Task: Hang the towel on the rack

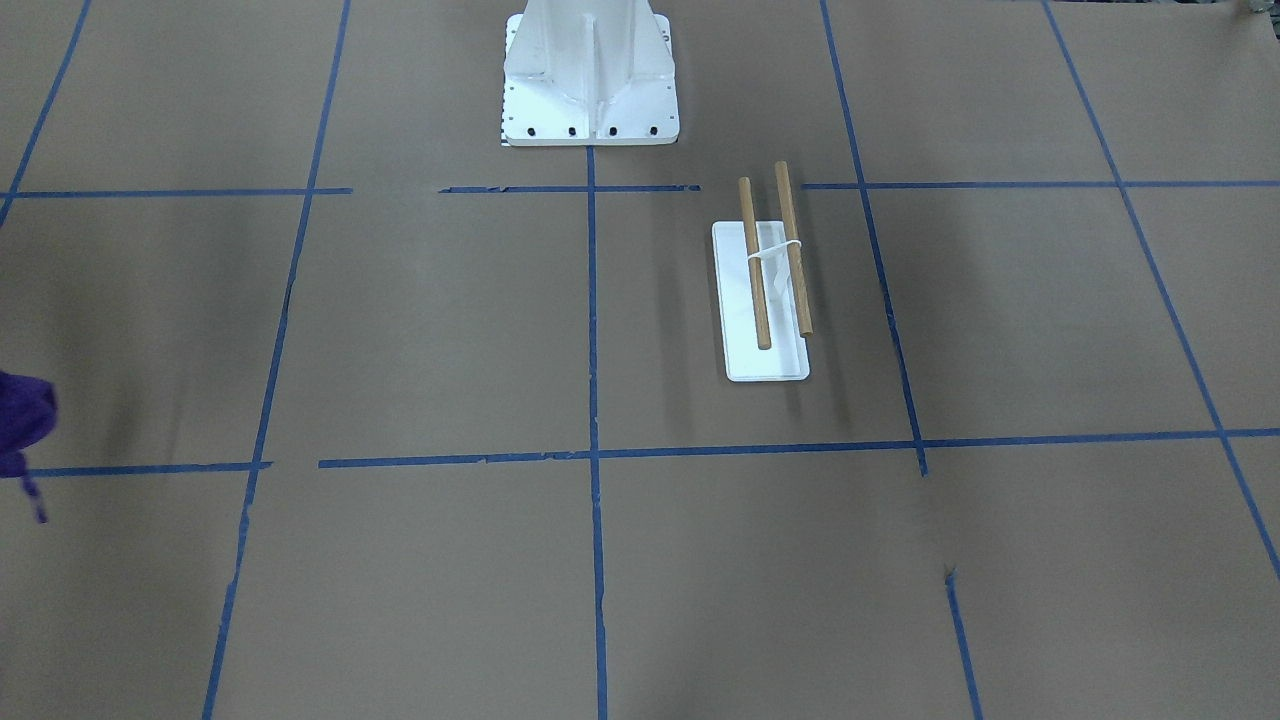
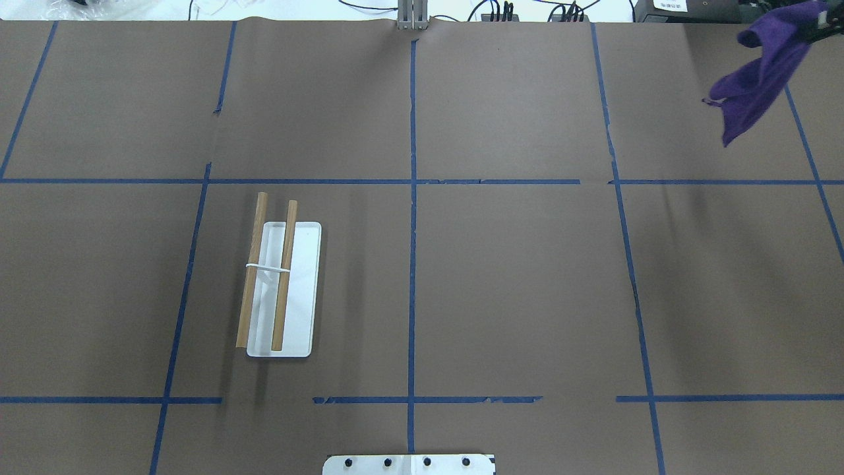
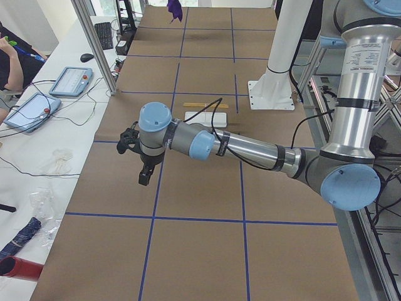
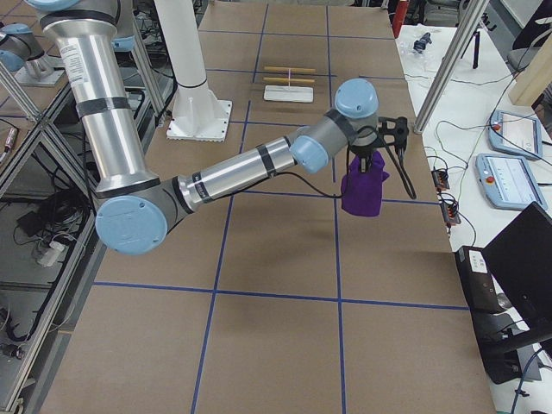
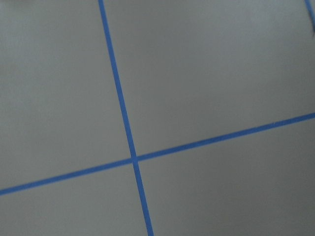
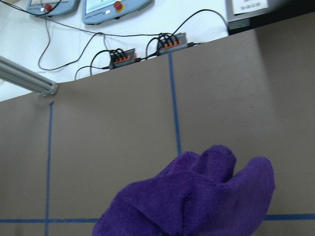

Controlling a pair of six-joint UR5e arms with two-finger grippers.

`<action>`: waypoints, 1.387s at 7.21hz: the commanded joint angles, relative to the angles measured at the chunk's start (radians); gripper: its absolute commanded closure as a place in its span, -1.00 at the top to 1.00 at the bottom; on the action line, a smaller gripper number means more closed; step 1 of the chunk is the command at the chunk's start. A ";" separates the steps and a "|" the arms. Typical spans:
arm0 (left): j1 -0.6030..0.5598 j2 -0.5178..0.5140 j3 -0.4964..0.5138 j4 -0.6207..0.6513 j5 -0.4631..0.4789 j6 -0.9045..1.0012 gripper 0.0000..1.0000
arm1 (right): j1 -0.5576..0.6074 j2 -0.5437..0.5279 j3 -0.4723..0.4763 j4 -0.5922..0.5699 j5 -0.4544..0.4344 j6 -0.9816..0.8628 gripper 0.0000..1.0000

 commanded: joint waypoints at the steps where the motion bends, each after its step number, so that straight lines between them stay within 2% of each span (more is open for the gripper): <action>1: 0.119 -0.073 0.002 -0.214 -0.002 -0.384 1.00 | -0.151 0.108 0.028 0.118 -0.051 0.242 -1.00; 3: 0.246 -0.183 0.013 -0.346 -0.002 -0.767 1.00 | -0.375 0.114 0.099 0.276 -0.261 0.403 -1.00; 5: 0.367 -0.264 0.011 -0.441 0.000 -1.041 1.00 | -0.568 0.157 0.165 0.297 -0.439 0.488 -1.00; 6: 0.411 -0.271 0.014 -0.545 0.003 -1.170 1.00 | -0.644 0.179 0.189 0.298 -0.525 0.510 -1.00; 7: 0.452 -0.286 0.031 -0.651 0.009 -1.302 1.00 | -0.694 0.199 0.202 0.298 -0.586 0.510 -1.00; 8: 0.474 -0.320 0.042 -0.693 0.012 -1.405 1.00 | -0.709 0.206 0.217 0.307 -0.610 0.516 -1.00; 10: 0.571 -0.373 0.042 -0.733 0.119 -1.525 1.00 | -0.757 0.208 0.216 0.408 -0.663 0.540 -1.00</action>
